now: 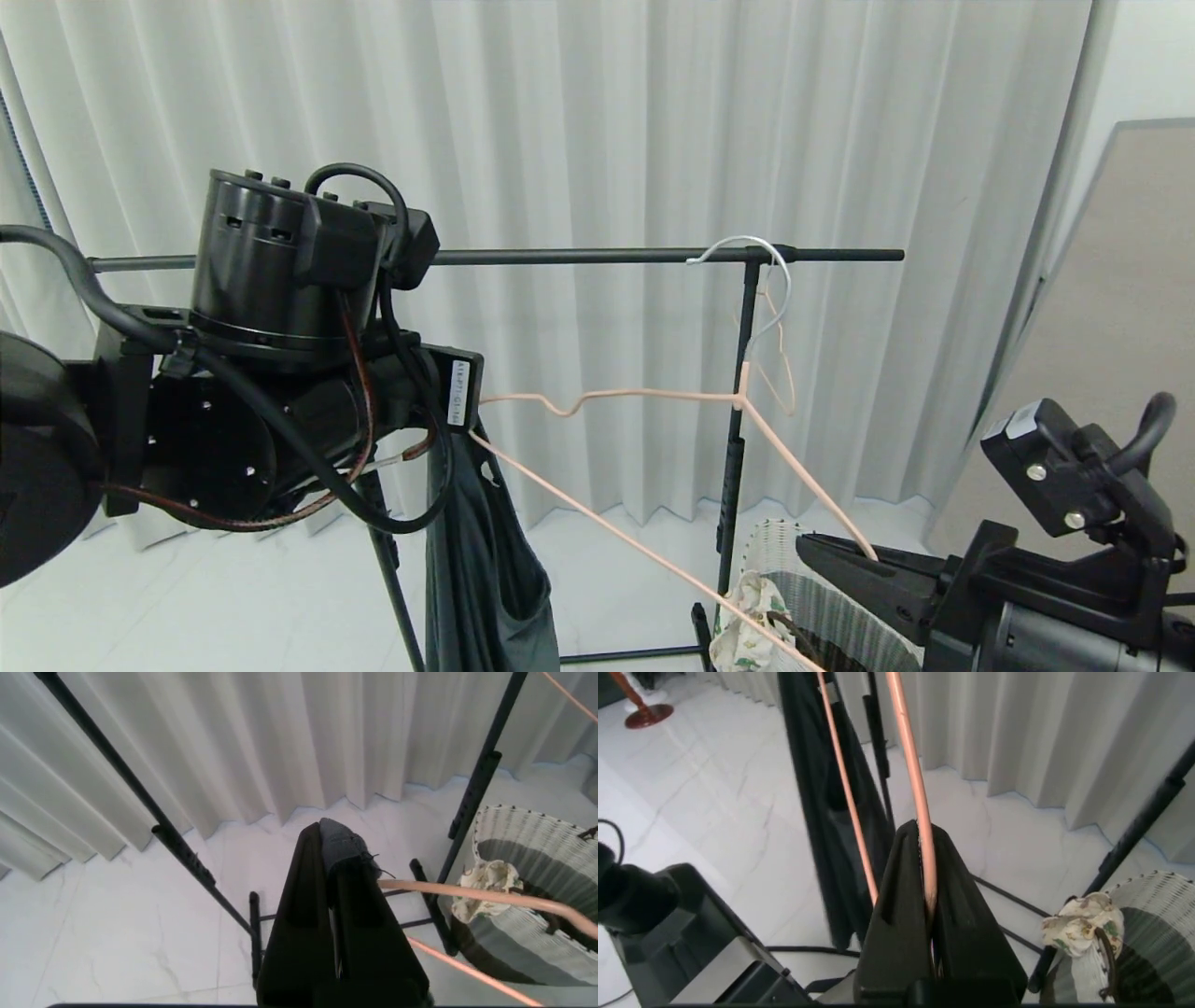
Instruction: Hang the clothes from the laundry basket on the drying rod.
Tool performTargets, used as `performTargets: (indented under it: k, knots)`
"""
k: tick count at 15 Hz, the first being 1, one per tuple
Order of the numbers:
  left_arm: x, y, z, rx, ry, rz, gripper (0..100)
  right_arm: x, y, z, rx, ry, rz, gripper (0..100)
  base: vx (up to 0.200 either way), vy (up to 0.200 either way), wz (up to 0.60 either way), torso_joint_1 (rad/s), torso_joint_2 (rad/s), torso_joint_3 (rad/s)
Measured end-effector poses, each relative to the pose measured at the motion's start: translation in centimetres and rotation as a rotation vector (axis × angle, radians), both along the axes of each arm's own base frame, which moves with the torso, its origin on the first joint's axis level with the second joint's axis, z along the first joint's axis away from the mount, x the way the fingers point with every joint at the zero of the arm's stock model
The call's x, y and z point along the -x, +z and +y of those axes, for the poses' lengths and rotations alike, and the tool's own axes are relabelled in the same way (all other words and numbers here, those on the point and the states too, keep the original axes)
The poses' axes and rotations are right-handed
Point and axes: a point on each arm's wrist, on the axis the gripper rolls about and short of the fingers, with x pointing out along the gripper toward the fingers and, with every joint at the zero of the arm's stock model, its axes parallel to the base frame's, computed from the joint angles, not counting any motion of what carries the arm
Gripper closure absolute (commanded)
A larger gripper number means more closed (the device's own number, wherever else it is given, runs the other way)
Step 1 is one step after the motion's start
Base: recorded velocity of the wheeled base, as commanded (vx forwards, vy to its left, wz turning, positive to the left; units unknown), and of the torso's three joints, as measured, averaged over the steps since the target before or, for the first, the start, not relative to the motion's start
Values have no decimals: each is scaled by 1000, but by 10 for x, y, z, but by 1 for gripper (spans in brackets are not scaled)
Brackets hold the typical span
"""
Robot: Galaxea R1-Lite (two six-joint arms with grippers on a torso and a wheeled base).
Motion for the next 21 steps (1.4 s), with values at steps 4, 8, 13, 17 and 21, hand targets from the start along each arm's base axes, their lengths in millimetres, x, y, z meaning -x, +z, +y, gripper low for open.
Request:
performTargets:
  k: [4,8,13,17,21]
  knots:
    - [0,0,0,5,2,-1,100,3,-1,4,3,37,4,100,0,0,0,0,0,0]
    - [0,1,0,9,3,-2,100,7,-6,3,21,54,12,100,0,0,0,0,0,0]
    - [3,0,-4,10,-16,-1,100,-1,4,4,-28,18,-12,100,0,0,0,0,0,0]
    - [9,2,-11,28,-43,-3,100,-4,2,7,-16,16,-8,100,0,0,0,0,0,0]
    - [18,5,-22,72,-79,-10,100,-8,-2,17,9,24,2,100,0,0,0,0,0,0]
